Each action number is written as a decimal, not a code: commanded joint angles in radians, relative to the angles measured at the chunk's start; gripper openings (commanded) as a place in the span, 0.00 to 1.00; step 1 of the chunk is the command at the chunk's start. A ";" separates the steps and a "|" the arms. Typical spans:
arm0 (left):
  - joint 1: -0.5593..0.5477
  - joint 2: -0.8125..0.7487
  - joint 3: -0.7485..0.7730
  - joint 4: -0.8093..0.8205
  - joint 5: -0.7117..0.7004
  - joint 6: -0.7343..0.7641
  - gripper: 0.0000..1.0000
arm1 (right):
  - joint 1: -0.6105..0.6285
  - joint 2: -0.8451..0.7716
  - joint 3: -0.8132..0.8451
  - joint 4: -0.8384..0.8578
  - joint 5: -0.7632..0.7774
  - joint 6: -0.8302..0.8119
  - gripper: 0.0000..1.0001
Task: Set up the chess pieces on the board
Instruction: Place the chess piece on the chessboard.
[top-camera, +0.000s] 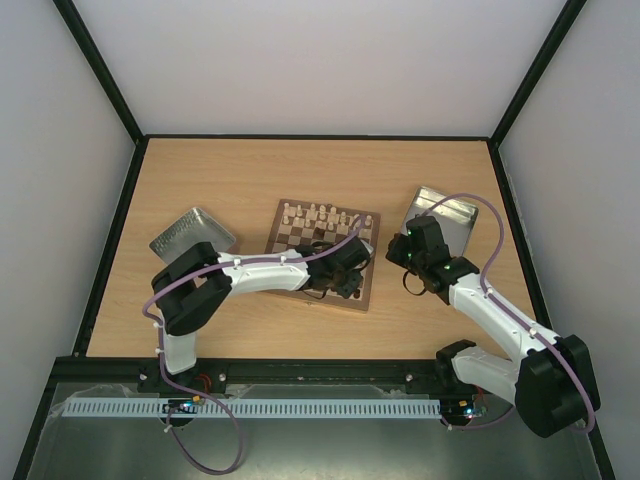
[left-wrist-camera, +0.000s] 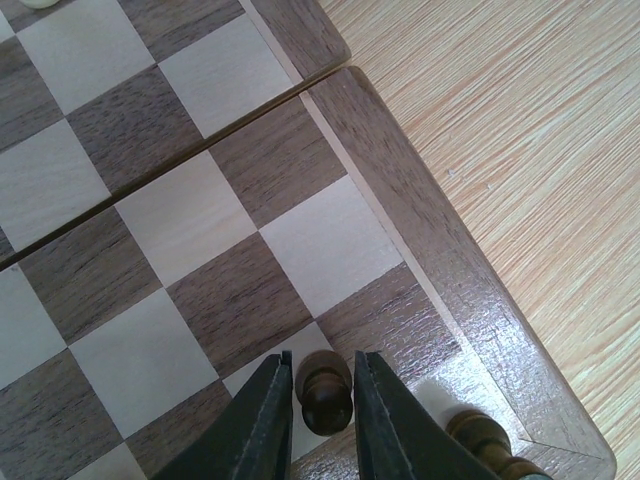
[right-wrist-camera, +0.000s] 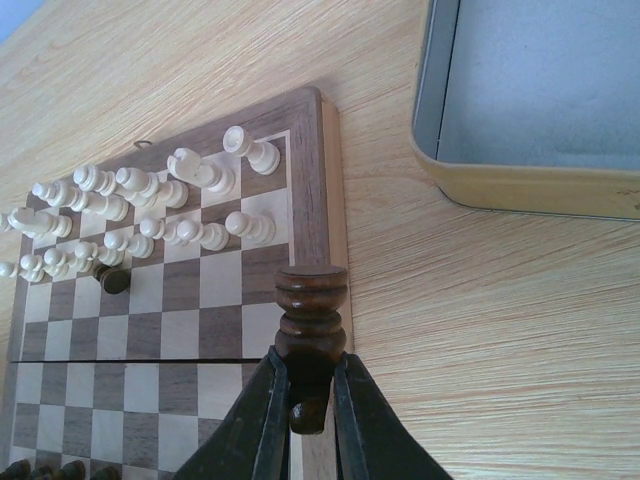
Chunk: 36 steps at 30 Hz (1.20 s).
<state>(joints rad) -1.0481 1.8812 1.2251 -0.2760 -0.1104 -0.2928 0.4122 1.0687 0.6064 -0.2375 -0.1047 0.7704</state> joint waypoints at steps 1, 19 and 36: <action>0.010 -0.026 0.014 -0.011 -0.002 -0.002 0.21 | -0.004 -0.003 -0.012 0.010 0.005 -0.002 0.10; 0.140 -0.315 -0.088 0.167 0.222 -0.212 0.36 | -0.004 -0.103 -0.011 0.170 -0.330 -0.175 0.10; 0.336 -0.494 -0.261 0.528 0.757 -0.551 0.71 | 0.009 -0.096 0.010 0.431 -0.916 -0.215 0.09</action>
<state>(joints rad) -0.7105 1.3689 0.9779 0.1612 0.5083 -0.7994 0.4126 0.9661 0.5827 0.1612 -0.9073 0.6048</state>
